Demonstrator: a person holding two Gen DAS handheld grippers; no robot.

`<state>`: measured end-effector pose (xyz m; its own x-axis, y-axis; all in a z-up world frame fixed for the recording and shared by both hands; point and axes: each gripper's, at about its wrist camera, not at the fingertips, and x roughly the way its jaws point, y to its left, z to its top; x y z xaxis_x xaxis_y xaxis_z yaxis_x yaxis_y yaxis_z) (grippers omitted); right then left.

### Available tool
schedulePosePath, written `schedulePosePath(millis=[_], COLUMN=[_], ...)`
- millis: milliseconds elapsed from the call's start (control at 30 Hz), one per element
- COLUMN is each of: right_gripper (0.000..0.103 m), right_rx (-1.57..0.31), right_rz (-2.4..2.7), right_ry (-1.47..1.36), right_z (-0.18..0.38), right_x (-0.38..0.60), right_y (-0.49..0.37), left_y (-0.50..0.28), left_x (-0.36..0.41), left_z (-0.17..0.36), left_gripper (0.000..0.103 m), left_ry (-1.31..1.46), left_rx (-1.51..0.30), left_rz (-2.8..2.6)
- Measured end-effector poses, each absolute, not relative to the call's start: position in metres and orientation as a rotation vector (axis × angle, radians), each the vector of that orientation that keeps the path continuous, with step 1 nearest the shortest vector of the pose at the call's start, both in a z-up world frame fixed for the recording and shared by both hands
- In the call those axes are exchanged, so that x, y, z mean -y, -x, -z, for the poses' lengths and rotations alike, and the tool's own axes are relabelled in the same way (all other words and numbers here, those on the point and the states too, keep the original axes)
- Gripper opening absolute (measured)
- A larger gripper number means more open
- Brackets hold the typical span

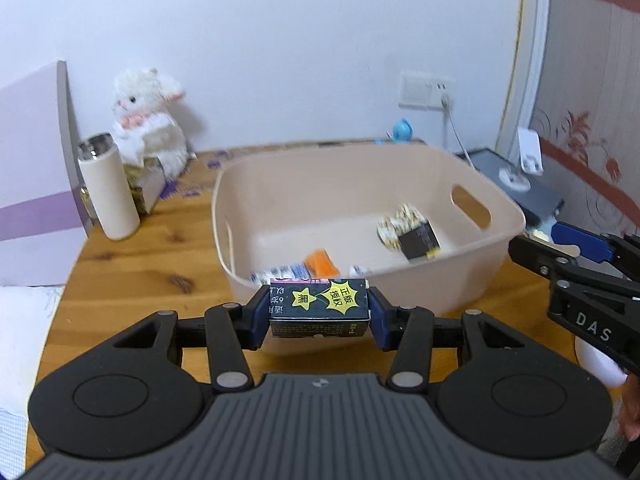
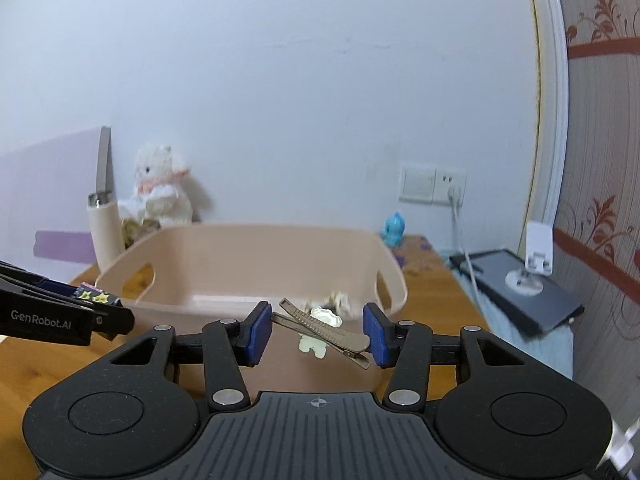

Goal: Organize objects
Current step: 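Carry both items into the beige basket and open both tools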

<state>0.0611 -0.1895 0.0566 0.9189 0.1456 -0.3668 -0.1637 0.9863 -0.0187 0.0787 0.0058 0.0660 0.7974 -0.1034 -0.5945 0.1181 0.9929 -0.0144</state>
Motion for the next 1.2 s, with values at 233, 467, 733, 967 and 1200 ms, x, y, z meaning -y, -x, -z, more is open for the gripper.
schedulePosePath(millis=[233,467,733,967,1200], right_gripper=[0.047,0.047,0.047,0.047,0.047], right_rx=[-0.314,-0.301,-0.379,-0.483,-0.588], right_rz=[-0.157,-0.154,-0.155,-0.149,-0.161], right_ry=[0.055,0.048,0.06,0.075,0.106], right_z=[-0.078,-0.086,-0.071,-0.046,-0.025], right_x=[0.187,0.184,0.181,0.177,0.172], right_y=[-0.078,-0.104,-0.142,-0.169,-0.183], left_y=[-0.094,-0.124,-0.178,-0.214,-0.223], left_x=[-0.005,0.008,0.024,0.038,0.041], left_z=[-0.091,-0.102,-0.078,-0.042,-0.026], left_gripper=[0.052,0.051,0.051,0.052,0.052], left_ry=[-0.03,-0.066,-0.119,-0.106,-0.097], left_rx=[-0.583,-0.557,-0.649,-0.832,-0.92], left_rz=[0.112,0.104,0.077,0.076,0.079])
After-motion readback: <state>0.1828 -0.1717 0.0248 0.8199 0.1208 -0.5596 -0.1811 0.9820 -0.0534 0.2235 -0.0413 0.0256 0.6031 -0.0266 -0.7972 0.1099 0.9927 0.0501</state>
